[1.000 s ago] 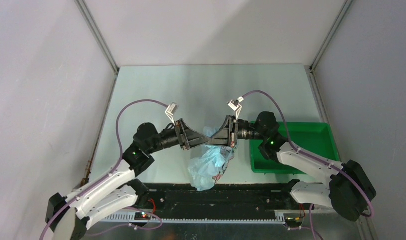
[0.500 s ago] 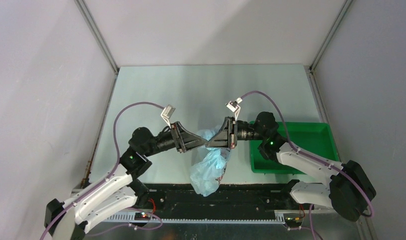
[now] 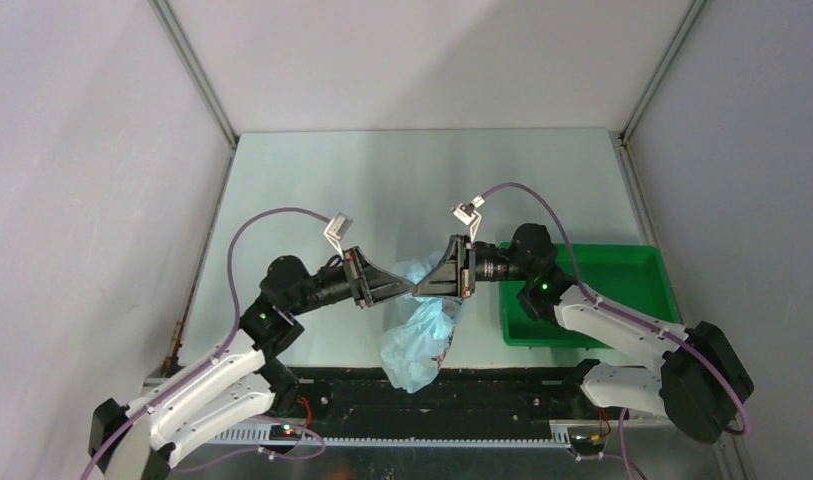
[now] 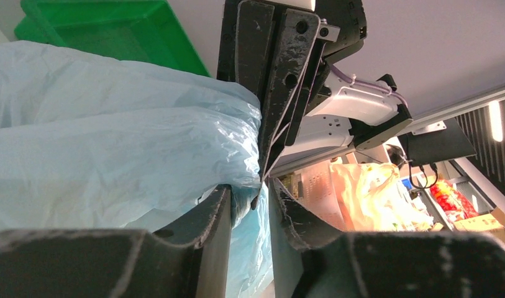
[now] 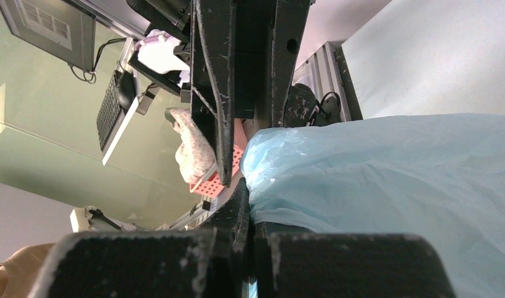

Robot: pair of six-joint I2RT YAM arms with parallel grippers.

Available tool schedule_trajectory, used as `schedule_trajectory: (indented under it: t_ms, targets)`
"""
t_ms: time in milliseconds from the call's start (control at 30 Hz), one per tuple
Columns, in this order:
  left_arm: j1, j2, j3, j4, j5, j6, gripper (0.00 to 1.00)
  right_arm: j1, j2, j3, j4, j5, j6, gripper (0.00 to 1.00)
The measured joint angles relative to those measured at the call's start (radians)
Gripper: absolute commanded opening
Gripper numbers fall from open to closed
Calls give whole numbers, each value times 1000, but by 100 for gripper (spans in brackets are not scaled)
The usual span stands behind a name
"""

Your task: Place the fake fruits into the plastic bag and tie a complex knot

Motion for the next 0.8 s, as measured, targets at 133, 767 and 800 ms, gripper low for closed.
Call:
schedule_trajectory:
  t_ms: [133,767,800]
  targets:
    - [0,0,-6,-2,0,-2,19,0,0,0,-2,-4,0,0]
    - [0,-38,-54,70,10,-15,39,0,0,0,1,-16,16,0]
    - [0,-40,-56,77,14,-17,39,0,0,0,5,-18,19,0]
